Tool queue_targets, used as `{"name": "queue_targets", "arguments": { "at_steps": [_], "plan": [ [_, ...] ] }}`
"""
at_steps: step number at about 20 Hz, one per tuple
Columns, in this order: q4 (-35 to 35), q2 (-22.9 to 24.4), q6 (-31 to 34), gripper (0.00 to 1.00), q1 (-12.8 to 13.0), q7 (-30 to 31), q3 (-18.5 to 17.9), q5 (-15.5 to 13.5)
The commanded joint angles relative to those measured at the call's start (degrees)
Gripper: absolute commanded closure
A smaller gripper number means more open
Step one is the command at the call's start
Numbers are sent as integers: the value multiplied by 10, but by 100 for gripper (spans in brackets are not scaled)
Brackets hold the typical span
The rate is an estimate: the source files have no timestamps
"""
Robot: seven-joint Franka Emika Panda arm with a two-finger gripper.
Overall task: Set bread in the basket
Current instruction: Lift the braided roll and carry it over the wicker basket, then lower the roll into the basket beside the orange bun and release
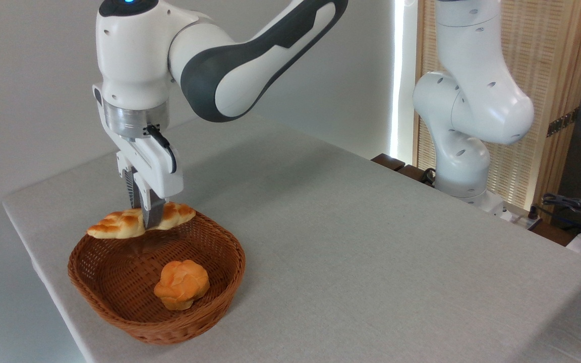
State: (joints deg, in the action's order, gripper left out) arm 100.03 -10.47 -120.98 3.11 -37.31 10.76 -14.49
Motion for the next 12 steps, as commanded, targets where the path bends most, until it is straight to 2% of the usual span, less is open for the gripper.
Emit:
{"name": "queue_targets", "arguments": {
  "at_steps": [1, 5, 12],
  "plan": [
    [7, 4, -12, 0, -1, -5, -1, -5],
    [7, 4, -33, 0, -2, -5, -1, -6],
    [6, 5, -33, 0, -11, -7, -1, -4]
  ]
}}
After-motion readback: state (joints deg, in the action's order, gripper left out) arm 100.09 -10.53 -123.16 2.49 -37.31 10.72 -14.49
